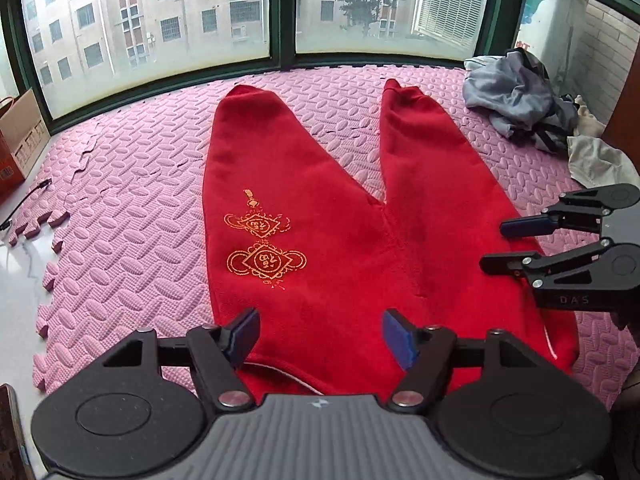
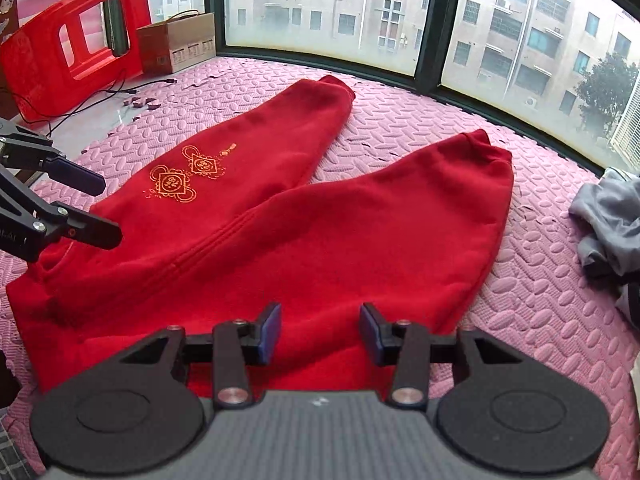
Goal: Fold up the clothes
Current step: 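Open both tools to release the waistband and move right tool to cuffs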
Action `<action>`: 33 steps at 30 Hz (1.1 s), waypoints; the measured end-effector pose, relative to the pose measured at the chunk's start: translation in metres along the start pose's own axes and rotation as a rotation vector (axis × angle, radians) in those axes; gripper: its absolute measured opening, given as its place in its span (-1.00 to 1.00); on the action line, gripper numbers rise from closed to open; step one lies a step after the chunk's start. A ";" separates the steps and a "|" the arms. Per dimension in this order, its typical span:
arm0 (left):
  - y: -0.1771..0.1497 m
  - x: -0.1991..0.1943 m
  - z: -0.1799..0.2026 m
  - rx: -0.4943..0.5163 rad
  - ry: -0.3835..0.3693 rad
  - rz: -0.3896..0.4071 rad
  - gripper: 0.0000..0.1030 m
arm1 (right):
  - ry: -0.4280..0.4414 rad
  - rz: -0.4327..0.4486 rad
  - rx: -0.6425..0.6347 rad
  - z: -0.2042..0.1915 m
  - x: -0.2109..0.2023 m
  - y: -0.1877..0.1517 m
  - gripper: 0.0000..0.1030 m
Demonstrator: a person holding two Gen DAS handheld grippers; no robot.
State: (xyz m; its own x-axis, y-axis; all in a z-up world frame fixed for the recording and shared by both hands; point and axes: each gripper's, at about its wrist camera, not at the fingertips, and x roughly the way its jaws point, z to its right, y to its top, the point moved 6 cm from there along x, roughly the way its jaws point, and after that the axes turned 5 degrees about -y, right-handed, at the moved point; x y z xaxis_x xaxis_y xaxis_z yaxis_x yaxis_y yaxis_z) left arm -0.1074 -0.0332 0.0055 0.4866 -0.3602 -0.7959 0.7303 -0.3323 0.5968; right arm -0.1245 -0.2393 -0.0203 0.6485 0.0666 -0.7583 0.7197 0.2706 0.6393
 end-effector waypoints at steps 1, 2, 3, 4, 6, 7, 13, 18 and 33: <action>-0.001 0.006 -0.003 -0.006 0.011 -0.012 0.37 | -0.005 -0.006 0.004 0.002 0.002 -0.003 -0.12; -0.002 0.010 -0.006 -0.008 0.026 -0.023 0.37 | -0.009 -0.011 0.014 0.006 0.004 -0.007 -0.06; -0.003 0.013 -0.009 -0.010 0.037 -0.032 0.37 | -0.007 -0.014 0.029 0.011 0.004 -0.009 -0.04; -0.004 0.015 -0.012 -0.010 0.043 -0.039 0.37 | -0.007 -0.018 0.039 0.015 0.004 -0.009 -0.03; -0.005 0.015 -0.017 -0.019 0.049 -0.045 0.37 | -0.017 -0.025 0.044 0.020 0.001 -0.006 -0.02; -0.005 0.015 -0.019 -0.023 0.050 -0.046 0.37 | -0.022 -0.021 0.038 0.022 0.000 -0.002 -0.02; -0.002 0.017 -0.021 -0.037 0.064 -0.051 0.50 | -0.048 0.016 0.035 0.032 0.009 0.029 0.04; -0.005 0.020 -0.026 -0.046 0.080 -0.056 0.67 | -0.050 0.004 0.050 0.036 0.038 0.046 0.13; 0.005 -0.040 0.074 0.170 -0.141 0.072 0.69 | -0.145 -0.036 0.127 0.101 0.061 0.043 0.28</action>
State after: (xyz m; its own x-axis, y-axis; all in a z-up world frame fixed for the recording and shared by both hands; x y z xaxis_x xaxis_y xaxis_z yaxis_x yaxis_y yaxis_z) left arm -0.1580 -0.0851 0.0477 0.4540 -0.5022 -0.7360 0.5994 -0.4390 0.6693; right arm -0.0287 -0.3205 -0.0263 0.6439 -0.0827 -0.7607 0.7628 0.1467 0.6297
